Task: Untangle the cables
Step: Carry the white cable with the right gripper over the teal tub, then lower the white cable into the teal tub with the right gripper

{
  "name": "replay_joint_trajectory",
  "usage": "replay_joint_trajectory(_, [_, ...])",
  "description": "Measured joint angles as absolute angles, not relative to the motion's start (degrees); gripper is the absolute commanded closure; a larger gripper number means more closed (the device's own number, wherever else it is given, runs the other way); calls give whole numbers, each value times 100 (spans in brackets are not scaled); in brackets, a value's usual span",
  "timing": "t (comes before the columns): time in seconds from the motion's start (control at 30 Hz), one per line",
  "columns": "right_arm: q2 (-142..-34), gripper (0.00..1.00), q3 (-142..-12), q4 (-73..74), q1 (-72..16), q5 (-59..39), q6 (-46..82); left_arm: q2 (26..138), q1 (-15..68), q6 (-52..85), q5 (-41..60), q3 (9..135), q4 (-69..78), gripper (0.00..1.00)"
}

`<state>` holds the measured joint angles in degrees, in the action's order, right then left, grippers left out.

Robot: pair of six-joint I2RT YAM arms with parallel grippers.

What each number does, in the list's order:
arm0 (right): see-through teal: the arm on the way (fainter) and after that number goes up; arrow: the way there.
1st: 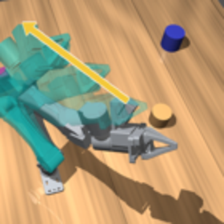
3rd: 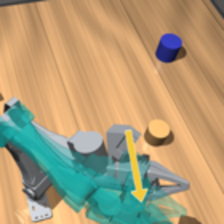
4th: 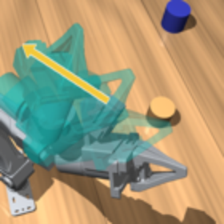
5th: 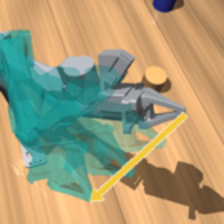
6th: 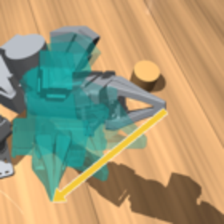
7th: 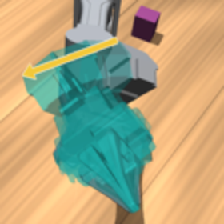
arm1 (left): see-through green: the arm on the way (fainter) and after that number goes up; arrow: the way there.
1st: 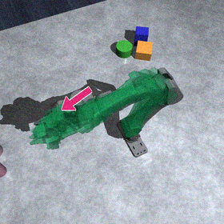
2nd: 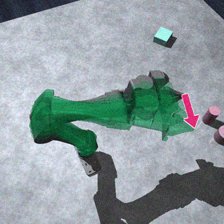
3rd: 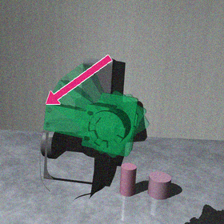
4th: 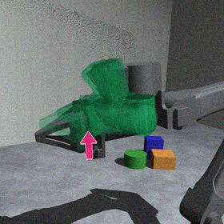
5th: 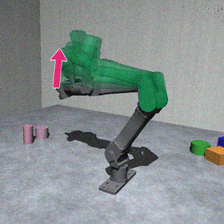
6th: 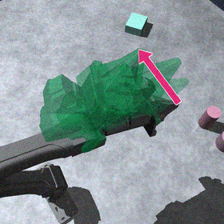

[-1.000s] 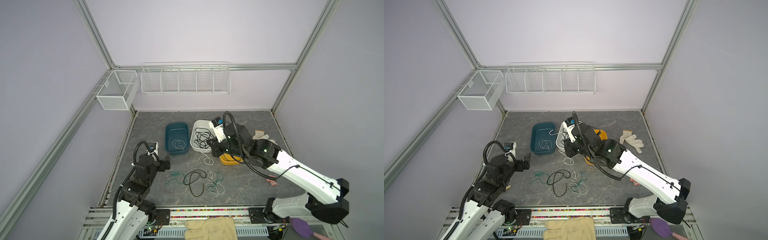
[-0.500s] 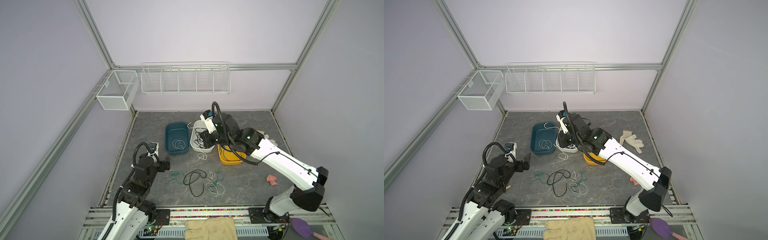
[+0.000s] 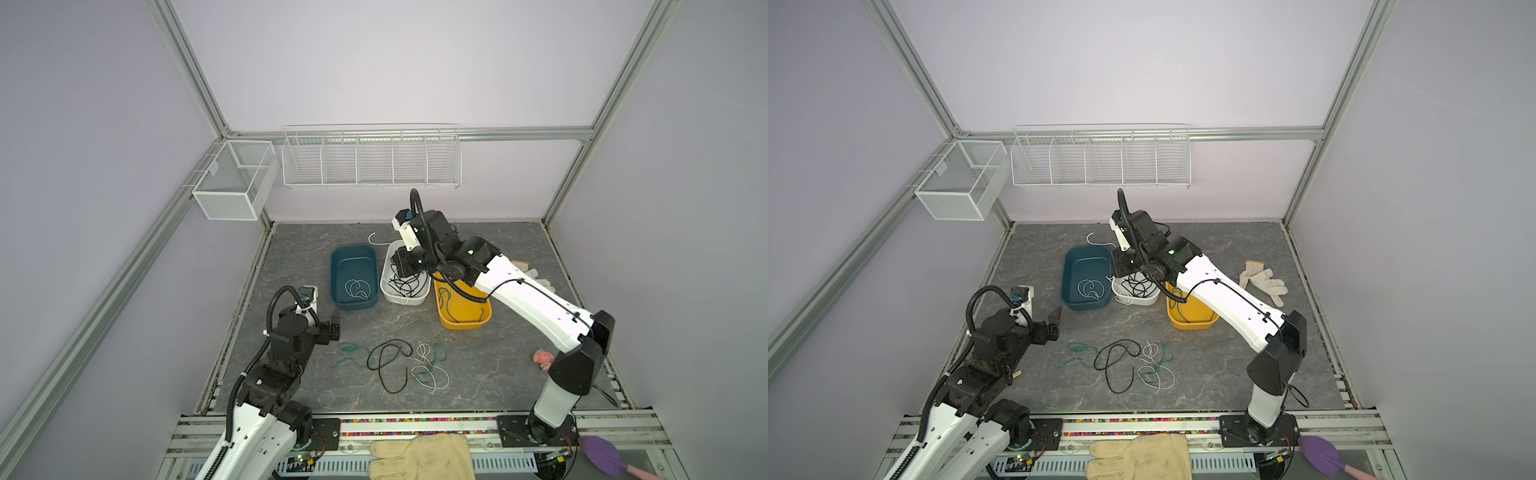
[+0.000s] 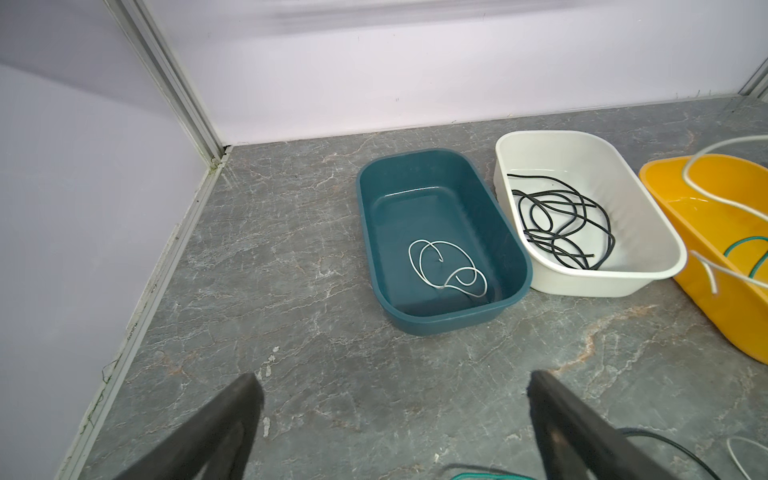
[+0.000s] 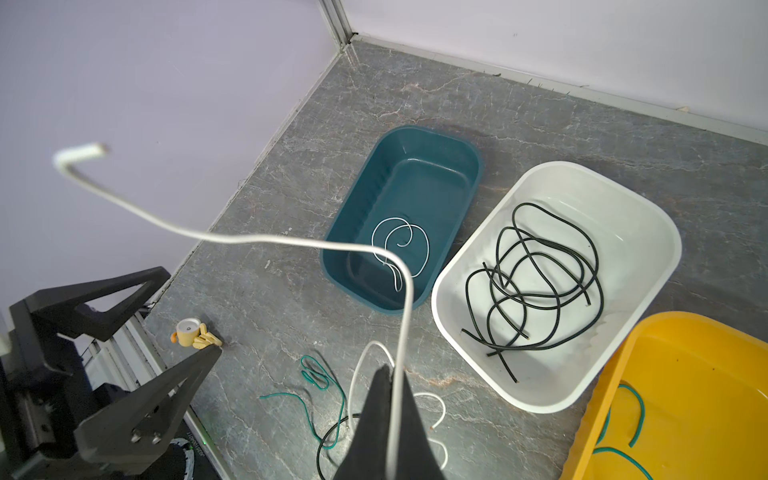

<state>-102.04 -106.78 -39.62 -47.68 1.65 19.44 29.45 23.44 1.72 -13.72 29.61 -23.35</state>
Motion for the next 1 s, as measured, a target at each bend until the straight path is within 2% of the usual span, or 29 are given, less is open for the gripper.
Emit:
replay_joint_trajectory(0.37, [-11268,94,-11563,-3986,-4709,-106,1927,2803,2364,80,-1472,2847,-2241,1])
replay_joint_trajectory(0.7, [-12855,93,-13500,-4278,-4582,-436,1883,2814,2366,14,-1520,2805,-2165,1])
replay_joint_trajectory(1.0, [-13469,93,-14038,-3892,-4539,-784,1981,2825,2366,-25,-1520,2805,-2165,1])
